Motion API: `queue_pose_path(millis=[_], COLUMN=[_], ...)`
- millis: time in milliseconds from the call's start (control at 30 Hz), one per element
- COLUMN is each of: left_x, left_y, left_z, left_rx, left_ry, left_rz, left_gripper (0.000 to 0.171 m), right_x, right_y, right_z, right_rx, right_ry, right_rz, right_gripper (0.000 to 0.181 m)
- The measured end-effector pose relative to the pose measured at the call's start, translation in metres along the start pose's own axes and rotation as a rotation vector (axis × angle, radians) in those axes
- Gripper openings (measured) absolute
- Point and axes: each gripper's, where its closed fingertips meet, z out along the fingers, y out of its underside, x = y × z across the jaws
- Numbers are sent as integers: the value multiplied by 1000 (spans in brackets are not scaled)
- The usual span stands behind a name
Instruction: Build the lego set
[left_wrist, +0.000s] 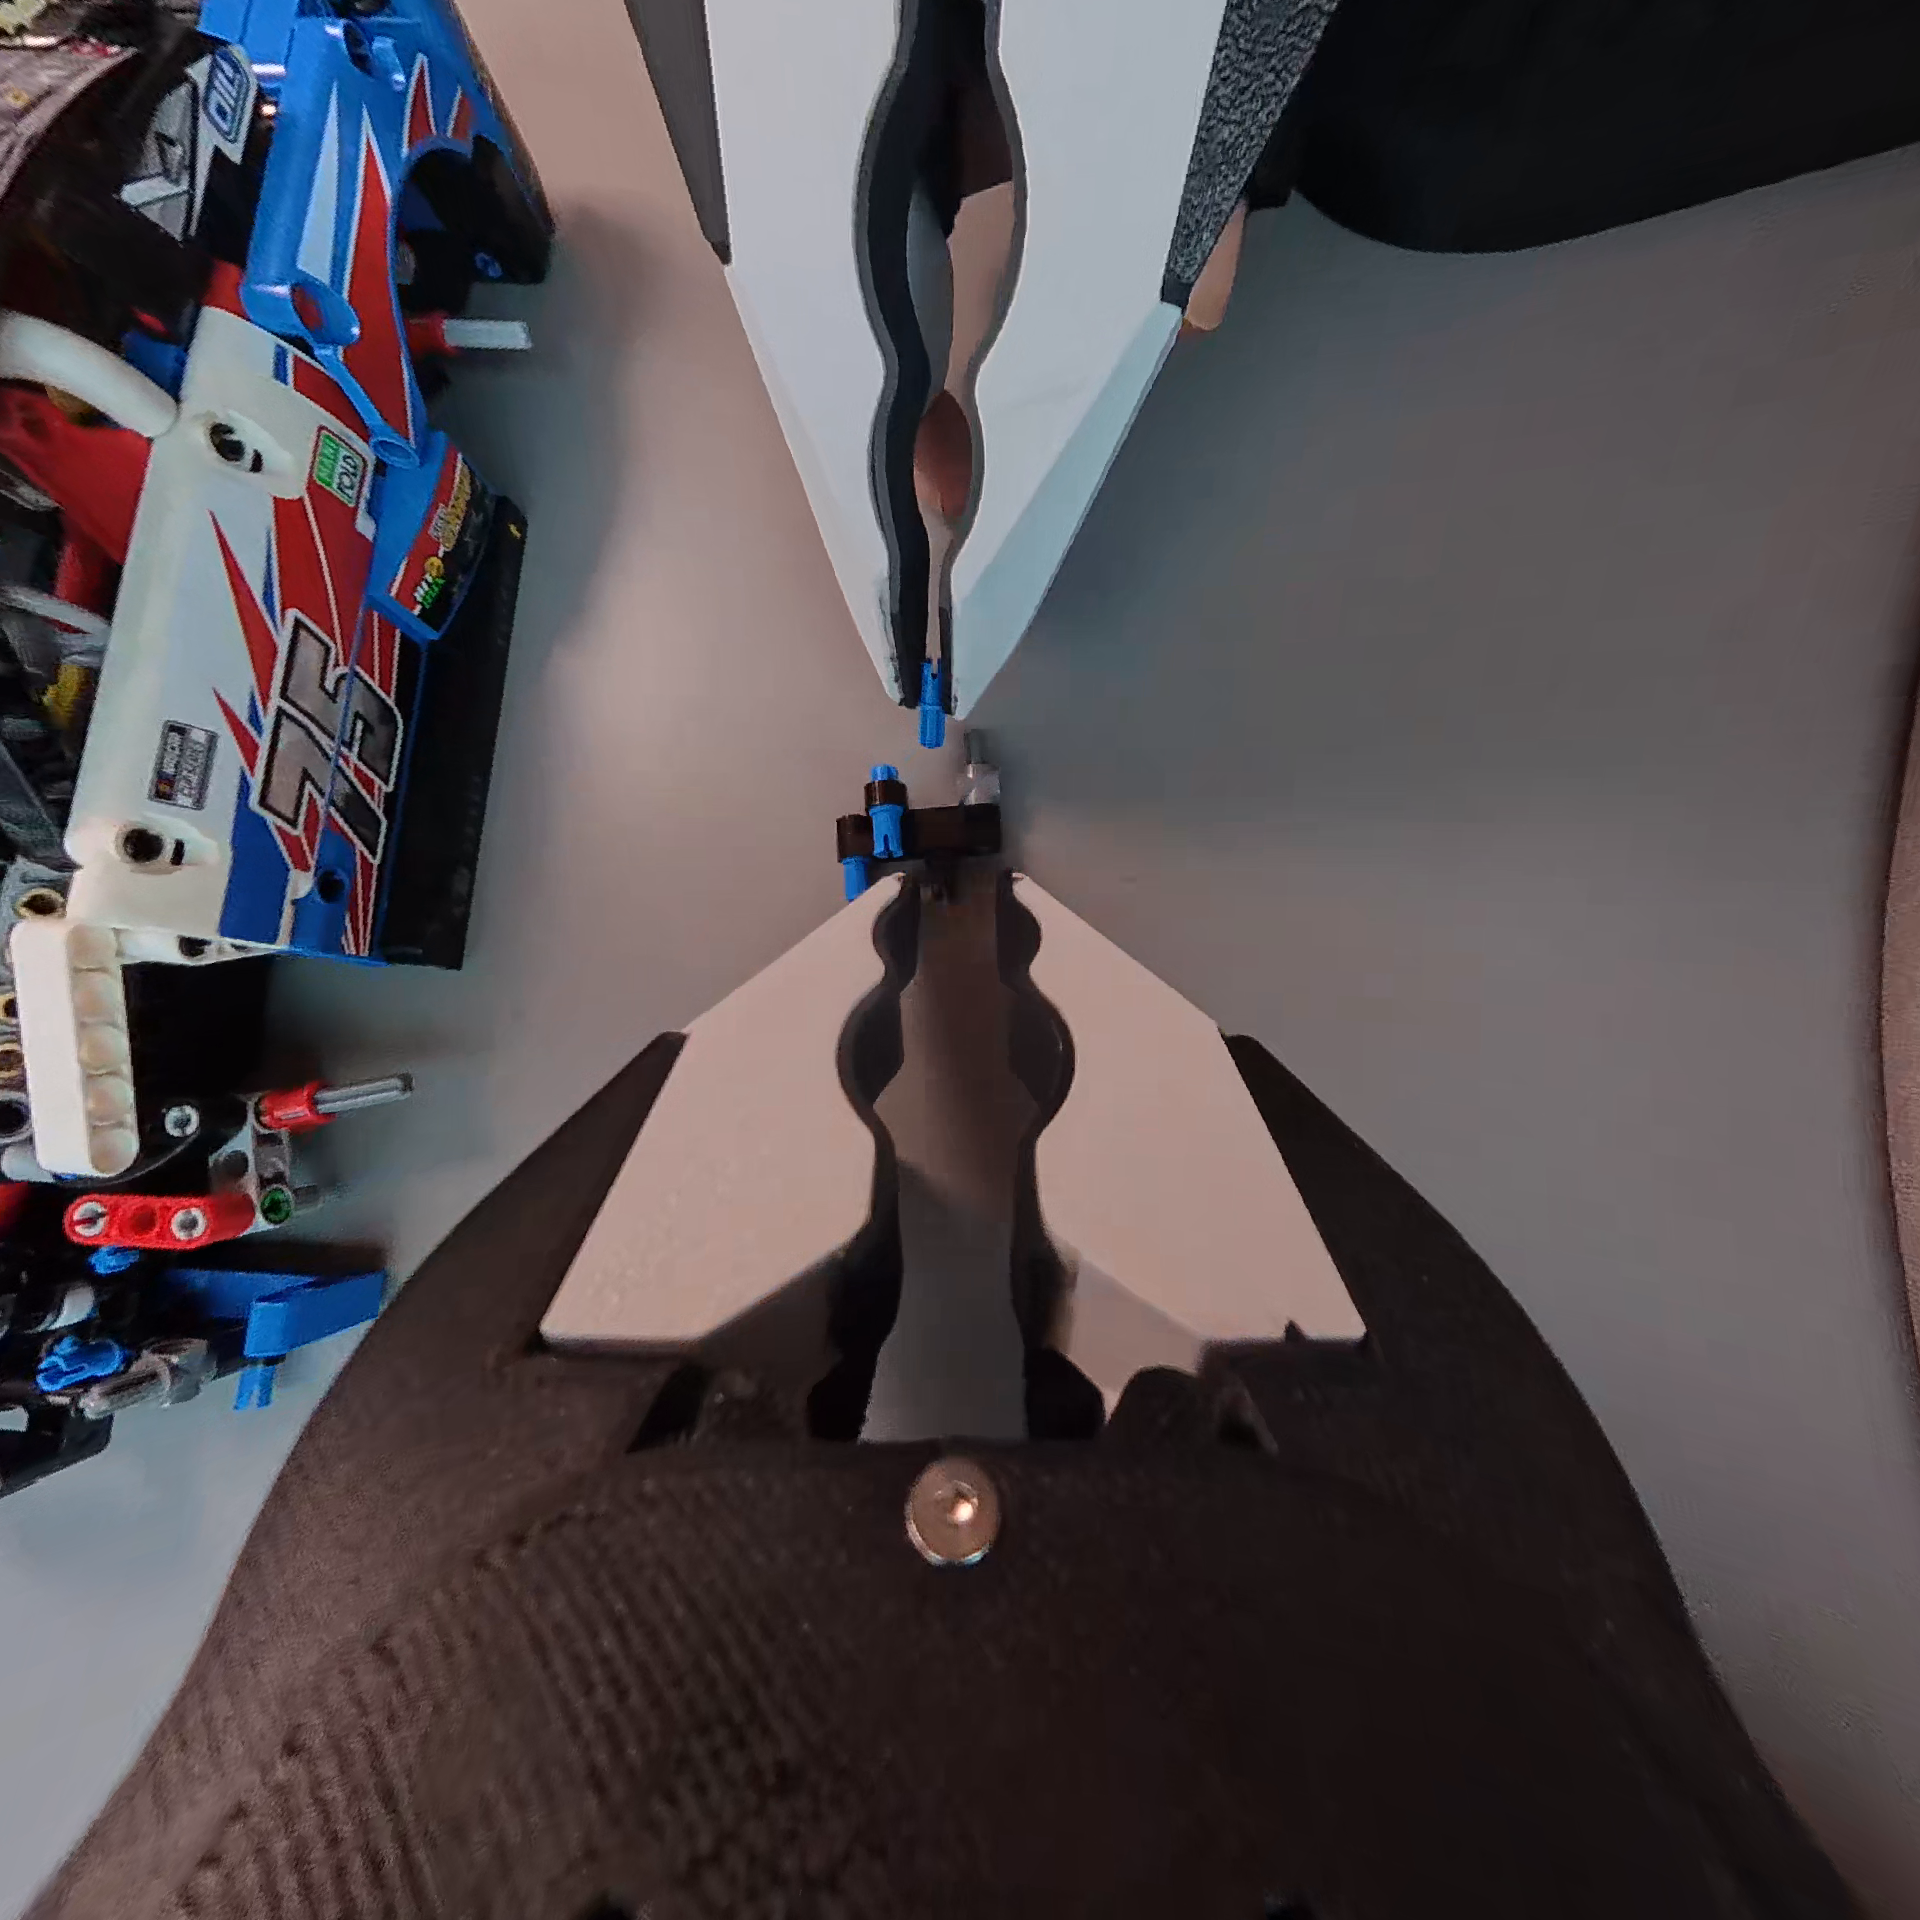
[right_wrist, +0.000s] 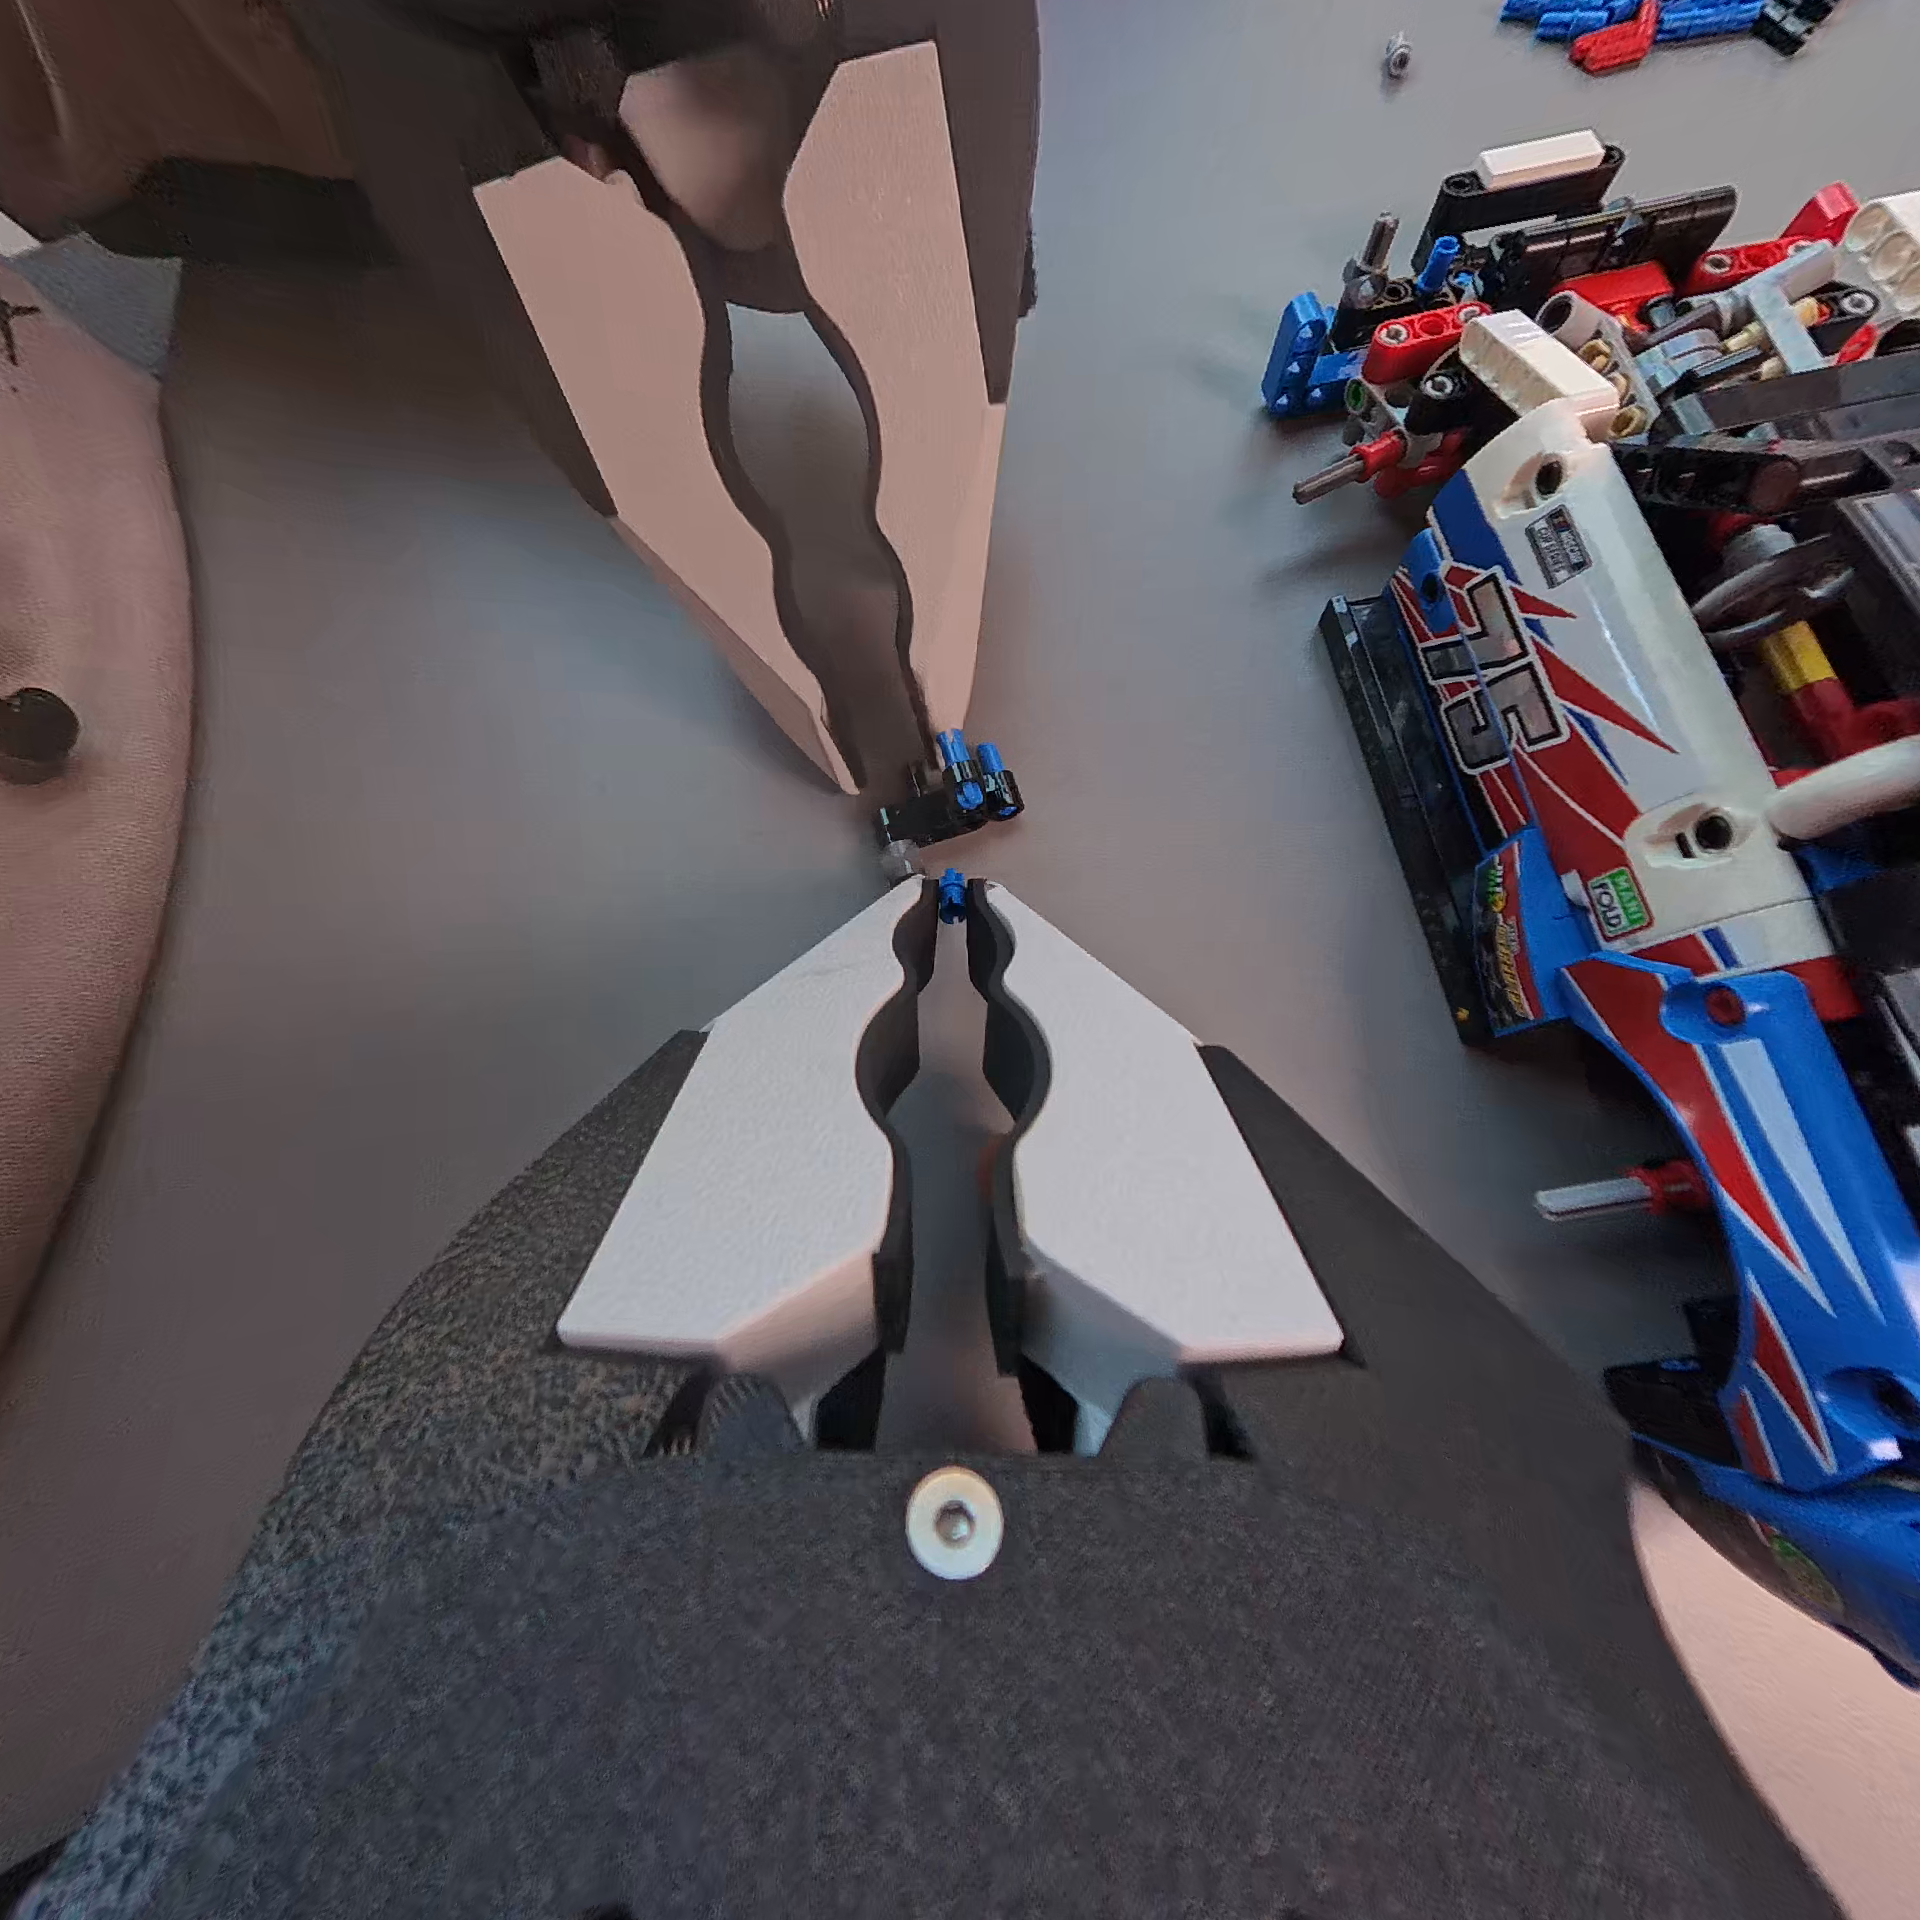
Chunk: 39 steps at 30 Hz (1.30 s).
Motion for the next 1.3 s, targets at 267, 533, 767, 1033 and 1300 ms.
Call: queue_pose_path(millis=[267, 533, 767, 1033, 1300], left_x=[-1, -2, -2, -7, -19], left_y=[-7, -9, -11, -5, -30], left_z=[7, 9, 10, 0, -32], left_rx=[-36, -60, -14, 65, 289], left_ry=[-2, -14, -67, -53, -94], left_rz=[-71, -77, -18, -48, -82], left_gripper=[11, 7, 3, 3, 15], right_x=[-5, -6, -4, 1, 4], right_y=[1, -1, -2, -16, -71], right_z=[5, 7, 6, -10, -40], right_rx=[-38, -27, -6, 134, 549], right_ry=[18, 21, 29, -11, -126], right_rz=[-59, -61, -41, 36, 245], right_gripper=[3, 3, 2, 2, 2])
